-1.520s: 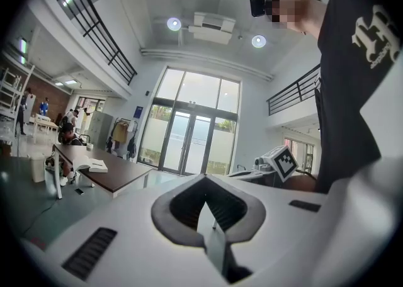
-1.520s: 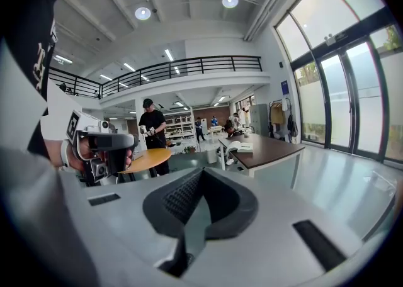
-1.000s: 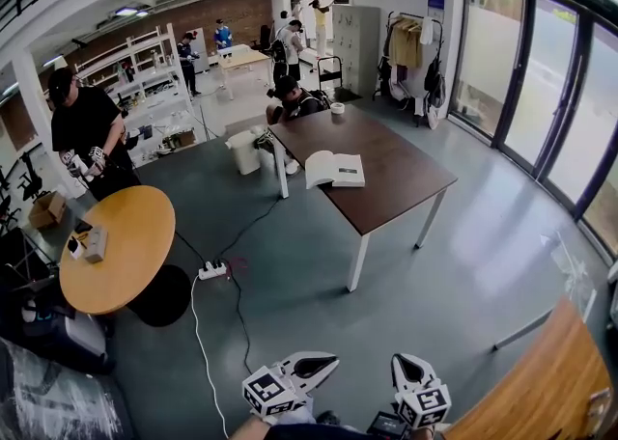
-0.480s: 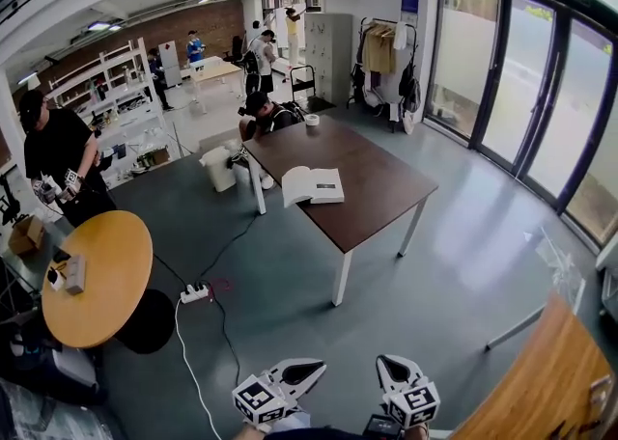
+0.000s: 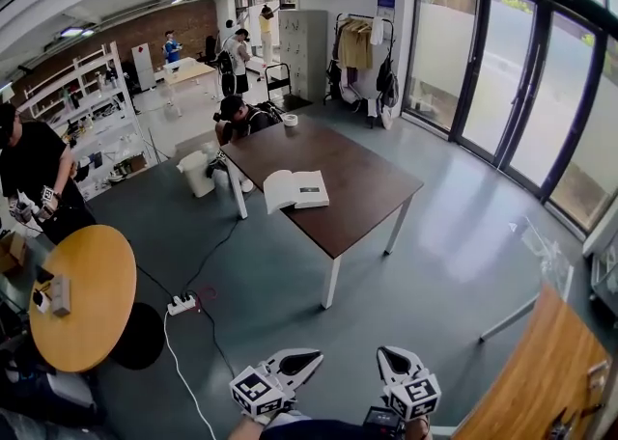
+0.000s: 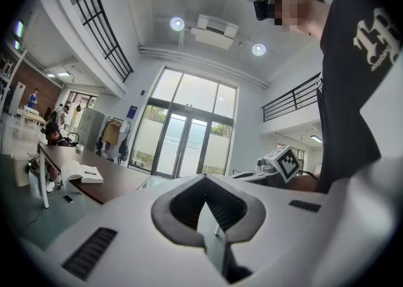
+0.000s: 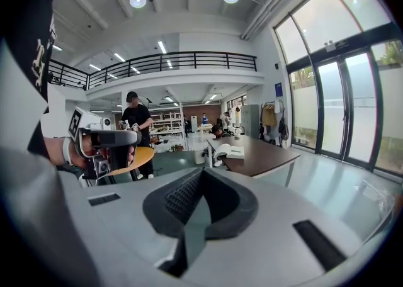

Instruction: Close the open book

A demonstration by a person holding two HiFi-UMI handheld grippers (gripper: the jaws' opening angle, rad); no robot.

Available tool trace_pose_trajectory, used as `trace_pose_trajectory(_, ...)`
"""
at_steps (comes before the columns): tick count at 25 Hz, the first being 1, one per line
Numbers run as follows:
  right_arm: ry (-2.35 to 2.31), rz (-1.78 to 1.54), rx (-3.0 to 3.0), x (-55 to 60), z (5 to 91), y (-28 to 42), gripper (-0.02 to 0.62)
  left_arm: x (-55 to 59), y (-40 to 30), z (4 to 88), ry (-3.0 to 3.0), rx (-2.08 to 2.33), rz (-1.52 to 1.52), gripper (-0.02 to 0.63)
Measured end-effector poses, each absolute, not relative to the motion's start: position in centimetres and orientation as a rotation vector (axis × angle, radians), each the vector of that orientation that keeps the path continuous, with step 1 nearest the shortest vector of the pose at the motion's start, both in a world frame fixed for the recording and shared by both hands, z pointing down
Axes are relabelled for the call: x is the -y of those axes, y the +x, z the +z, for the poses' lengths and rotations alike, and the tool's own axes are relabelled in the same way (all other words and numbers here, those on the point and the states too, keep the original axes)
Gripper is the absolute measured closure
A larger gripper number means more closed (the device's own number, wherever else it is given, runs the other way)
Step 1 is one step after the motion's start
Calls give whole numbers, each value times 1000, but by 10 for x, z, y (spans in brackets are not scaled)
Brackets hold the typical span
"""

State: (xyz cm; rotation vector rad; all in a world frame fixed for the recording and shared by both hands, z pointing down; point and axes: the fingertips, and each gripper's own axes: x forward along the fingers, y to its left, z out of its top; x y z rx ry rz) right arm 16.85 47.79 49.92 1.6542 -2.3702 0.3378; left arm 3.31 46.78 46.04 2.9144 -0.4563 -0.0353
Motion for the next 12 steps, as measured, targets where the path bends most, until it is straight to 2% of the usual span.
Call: trace_pose_trajectory(12,1605,309,2395,-419,488,115,607,-413,-17,459,2896,501,-56,600)
